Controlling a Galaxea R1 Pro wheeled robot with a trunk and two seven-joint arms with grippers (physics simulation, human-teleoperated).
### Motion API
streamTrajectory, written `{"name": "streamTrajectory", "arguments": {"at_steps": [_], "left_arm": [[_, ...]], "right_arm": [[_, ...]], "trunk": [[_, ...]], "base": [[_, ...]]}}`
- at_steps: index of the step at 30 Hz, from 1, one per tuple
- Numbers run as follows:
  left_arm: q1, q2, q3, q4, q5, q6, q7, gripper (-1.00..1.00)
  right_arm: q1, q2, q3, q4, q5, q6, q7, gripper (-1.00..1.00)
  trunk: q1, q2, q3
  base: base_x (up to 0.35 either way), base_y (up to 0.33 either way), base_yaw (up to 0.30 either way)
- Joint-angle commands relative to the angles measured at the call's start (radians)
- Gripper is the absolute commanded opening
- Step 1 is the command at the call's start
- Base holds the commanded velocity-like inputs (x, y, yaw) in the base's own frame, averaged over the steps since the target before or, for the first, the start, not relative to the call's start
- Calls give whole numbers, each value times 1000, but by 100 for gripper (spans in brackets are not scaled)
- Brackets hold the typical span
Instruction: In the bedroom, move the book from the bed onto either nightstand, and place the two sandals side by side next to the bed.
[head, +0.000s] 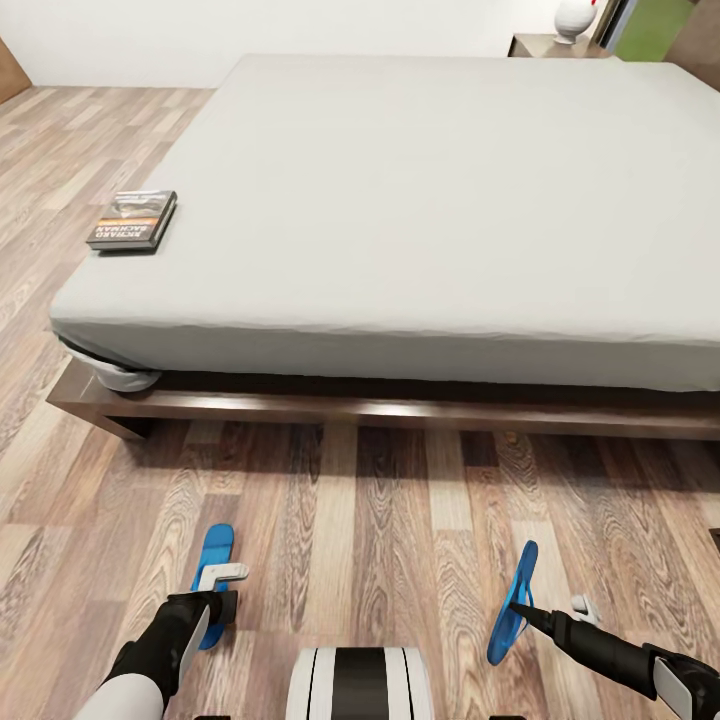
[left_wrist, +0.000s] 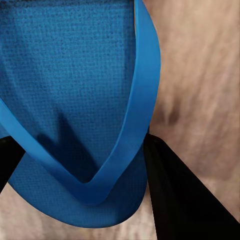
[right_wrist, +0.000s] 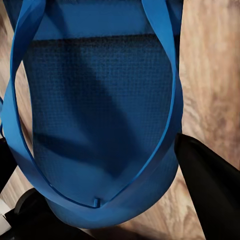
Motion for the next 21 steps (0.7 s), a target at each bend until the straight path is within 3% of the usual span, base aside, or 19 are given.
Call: {"name": "streamTrajectory", "arguments": {"at_steps": [1,8,21], "left_arm": [[0,-1,7,-2,-8,5,-5,-100],[0,0,7,-2,-8,6,-4,-100],[0,2,7,-2,-8,5,-4,-100]], "right_arm": [[0,0,1,0,-7,10,3,-100],[0,0,1,0,-7,10,3,-100],[0,0,1,0,-7,10,3,-100]], "trunk": [[0,0,-1],[0,0,-1],[0,0,-1]], "base": [[69,9,0],[260,154,0],[238,248,0]]}}
